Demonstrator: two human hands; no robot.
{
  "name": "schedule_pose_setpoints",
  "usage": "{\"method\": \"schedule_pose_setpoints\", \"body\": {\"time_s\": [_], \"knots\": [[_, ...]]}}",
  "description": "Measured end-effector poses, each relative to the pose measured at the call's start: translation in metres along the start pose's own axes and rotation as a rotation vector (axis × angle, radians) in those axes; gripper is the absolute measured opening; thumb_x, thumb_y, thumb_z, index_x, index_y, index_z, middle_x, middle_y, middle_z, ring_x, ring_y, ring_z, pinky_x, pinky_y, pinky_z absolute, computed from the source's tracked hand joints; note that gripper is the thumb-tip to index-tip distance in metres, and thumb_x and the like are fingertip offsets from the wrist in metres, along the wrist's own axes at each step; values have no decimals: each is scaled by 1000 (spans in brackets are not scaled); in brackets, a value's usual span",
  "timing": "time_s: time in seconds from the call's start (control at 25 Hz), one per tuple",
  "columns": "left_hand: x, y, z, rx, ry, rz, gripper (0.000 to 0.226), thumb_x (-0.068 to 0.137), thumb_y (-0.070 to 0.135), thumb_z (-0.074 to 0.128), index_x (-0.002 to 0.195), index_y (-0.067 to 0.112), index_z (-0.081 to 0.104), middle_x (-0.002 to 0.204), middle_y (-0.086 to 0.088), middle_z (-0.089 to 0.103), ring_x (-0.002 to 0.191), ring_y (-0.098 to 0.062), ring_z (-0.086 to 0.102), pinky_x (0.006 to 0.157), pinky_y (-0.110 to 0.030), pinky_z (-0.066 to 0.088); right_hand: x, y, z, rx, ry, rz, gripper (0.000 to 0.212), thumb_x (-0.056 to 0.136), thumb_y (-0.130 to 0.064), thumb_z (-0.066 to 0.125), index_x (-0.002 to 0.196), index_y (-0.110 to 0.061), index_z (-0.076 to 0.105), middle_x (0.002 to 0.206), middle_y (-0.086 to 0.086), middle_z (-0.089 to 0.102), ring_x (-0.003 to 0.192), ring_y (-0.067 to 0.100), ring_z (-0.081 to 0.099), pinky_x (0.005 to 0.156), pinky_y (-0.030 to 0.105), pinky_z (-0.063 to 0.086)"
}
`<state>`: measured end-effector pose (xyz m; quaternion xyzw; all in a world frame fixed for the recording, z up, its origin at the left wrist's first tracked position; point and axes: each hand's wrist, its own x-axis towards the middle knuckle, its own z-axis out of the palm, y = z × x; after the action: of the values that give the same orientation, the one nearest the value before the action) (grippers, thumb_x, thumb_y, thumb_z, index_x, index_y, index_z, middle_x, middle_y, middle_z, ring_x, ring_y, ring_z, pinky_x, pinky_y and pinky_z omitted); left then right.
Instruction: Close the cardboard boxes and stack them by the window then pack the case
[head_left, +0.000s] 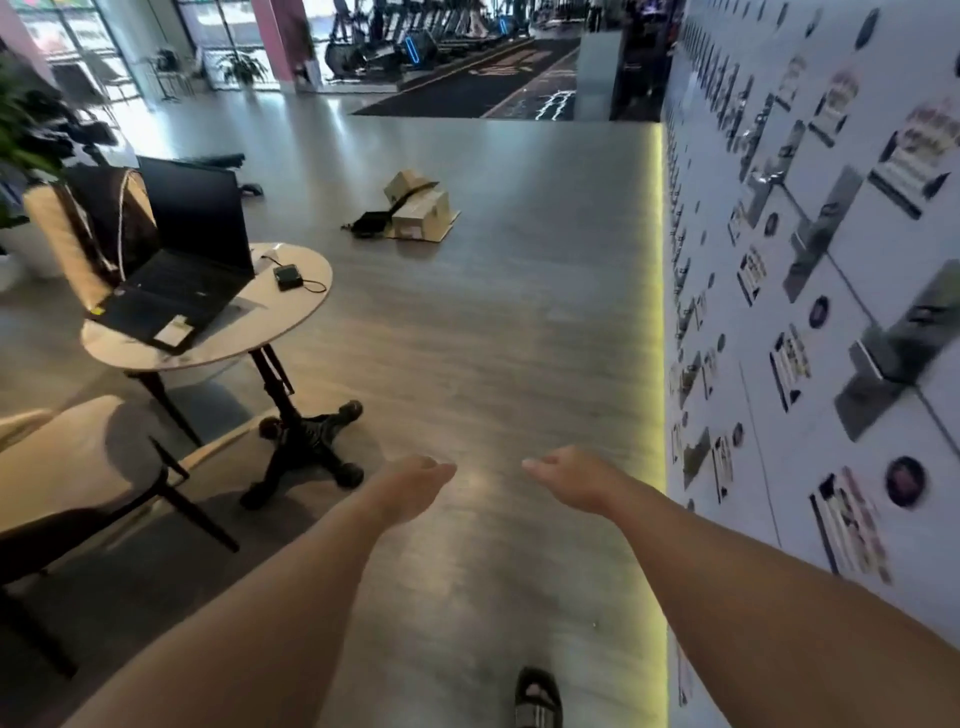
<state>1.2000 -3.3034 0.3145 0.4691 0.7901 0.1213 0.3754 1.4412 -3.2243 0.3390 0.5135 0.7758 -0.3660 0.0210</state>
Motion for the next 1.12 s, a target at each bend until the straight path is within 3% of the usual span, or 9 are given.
{"method": "schedule_pose_setpoints", "body": {"time_s": [0.04, 0.12, 0.28, 0.36, 0.52, 0.68, 0.8, 0.96, 1.12], "knots": [[22, 11, -12, 16, -1, 8, 41, 94, 62, 45, 98, 26, 63, 85, 12, 55, 82, -11, 54, 80, -31, 42, 25, 0, -15, 10, 6, -8, 57, 102, -52, 45, 124, -4, 67, 131, 17, 64, 123, 31, 59, 93, 30, 43], [69, 39, -40, 46, -14, 20, 33, 97, 60, 44, 92, 29, 55, 84, 10, 53, 78, -11, 51, 71, -30, 41, 77, -2, -47, 40, 9, -14, 57, 101, -52, 47, 124, -5, 67, 132, 16, 64, 123, 29, 59, 95, 30, 44], [162, 92, -94, 4, 5, 91, 43, 100, 52, 43, 87, 15, 60, 90, -4, 61, 82, -21, 58, 71, -33, 40, 181, -8, -113, 89, 24, -28, 58, 100, -53, 48, 127, -5, 65, 136, 16, 62, 125, 30, 57, 102, 36, 44], [204, 111, -111, 3, -10, 107, 44, 102, 50, 42, 97, 12, 64, 95, -2, 62, 92, -21, 58, 75, -33, 39, 226, -9, -137, 88, 27, -44, 57, 100, -53, 48, 115, -2, 69, 123, 16, 67, 117, 31, 62, 92, 35, 46], [324, 148, -150, -22, 3, 137, 35, 103, 42, 45, 98, 13, 63, 98, -4, 62, 96, -20, 56, 80, -31, 39, 344, -7, -193, 41, 37, -26, 50, 100, -54, 48, 89, -9, 68, 96, 8, 67, 99, 27, 64, 75, 31, 40], [456, 186, -199, -16, 33, 190, 43, 104, 37, 46, 96, 1, 68, 100, -20, 67, 101, -30, 62, 83, -35, 42, 466, -15, -255, 38, 74, 4, 56, 101, -52, 49, 106, -2, 71, 111, 16, 70, 107, 32, 64, 89, 34, 48], [539, 223, -243, 40, 37, 209, 46, 104, 40, 45, 99, 0, 69, 108, -21, 69, 107, -34, 62, 87, -36, 44, 548, -26, -303, 19, 76, 15, 55, 100, -54, 49, 102, -4, 71, 109, 15, 70, 104, 30, 64, 90, 35, 49], [651, 267, -299, 97, 51, 197, 48, 102, 49, 43, 98, 8, 69, 114, -17, 69, 113, -34, 61, 82, -31, 40, 659, -35, -366, 27, 84, 17, 55, 99, -57, 47, 117, -10, 70, 127, 13, 66, 120, 30, 60, 96, 32, 46], [761, 298, -339, 91, 64, 145, 54, 100, 54, 43, 123, 13, 69, 127, -15, 65, 124, -33, 56, 94, -32, 41, 777, -31, -415, 20, 59, 2, 51, 101, -56, 45, 103, -8, 66, 129, 18, 64, 121, 32, 59, 82, 28, 37]]}}
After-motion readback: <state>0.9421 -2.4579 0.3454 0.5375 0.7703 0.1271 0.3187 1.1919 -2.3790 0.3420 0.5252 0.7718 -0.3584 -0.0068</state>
